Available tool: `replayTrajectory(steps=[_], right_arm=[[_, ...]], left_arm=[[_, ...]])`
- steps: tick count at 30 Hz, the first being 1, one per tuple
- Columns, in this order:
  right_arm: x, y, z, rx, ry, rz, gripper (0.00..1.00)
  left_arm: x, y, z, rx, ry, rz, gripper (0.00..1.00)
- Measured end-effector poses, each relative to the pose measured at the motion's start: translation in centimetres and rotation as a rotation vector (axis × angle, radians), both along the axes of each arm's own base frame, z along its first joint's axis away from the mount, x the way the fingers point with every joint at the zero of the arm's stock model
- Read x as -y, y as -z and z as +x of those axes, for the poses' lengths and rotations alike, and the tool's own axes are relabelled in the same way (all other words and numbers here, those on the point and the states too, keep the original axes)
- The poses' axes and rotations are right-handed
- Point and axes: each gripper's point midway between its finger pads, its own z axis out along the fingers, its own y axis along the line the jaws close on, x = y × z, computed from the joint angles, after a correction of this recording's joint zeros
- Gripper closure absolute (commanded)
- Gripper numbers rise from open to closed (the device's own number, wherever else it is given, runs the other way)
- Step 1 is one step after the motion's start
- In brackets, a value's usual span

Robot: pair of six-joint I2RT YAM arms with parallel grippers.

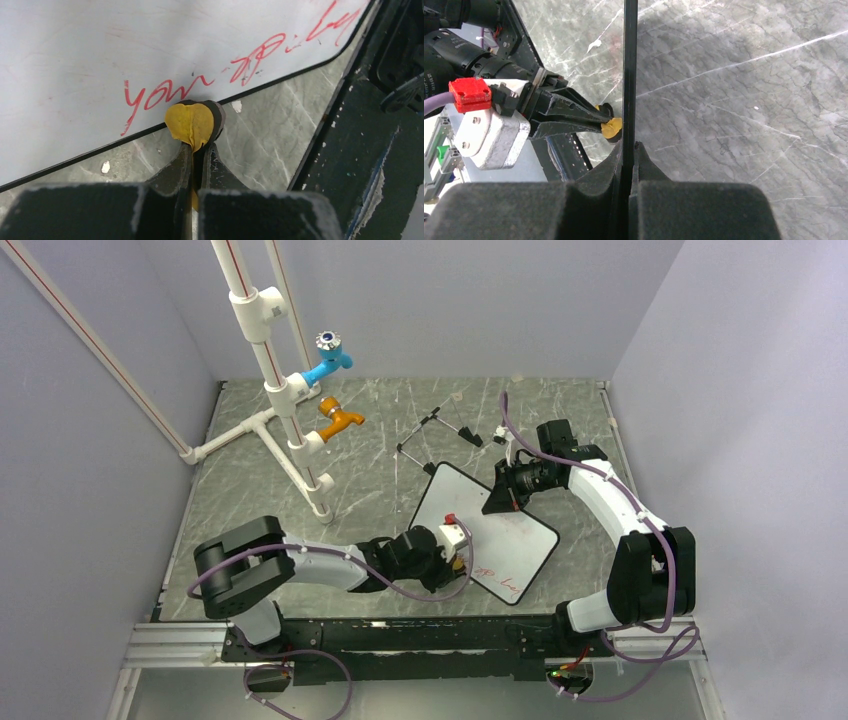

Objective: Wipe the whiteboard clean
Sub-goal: Erase the center of the board with the whiteboard.

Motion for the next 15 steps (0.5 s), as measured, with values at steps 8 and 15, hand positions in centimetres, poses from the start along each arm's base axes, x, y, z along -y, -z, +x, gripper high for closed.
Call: replayTrajectory(steps=[8,15], right_arm=[[0.0,0.0,0.0,-0.002,0.002,-0.001,1.00],[0.1,0.0,0.2,-0.001,0.009,-0.002,1.00]], left_arm=[[-1.6,-0.1,2.4,0.010,-0.178,-0.007,1.00],[-4.2,-1.0,5.9,0.050,-0.326,-0.015,1.00]])
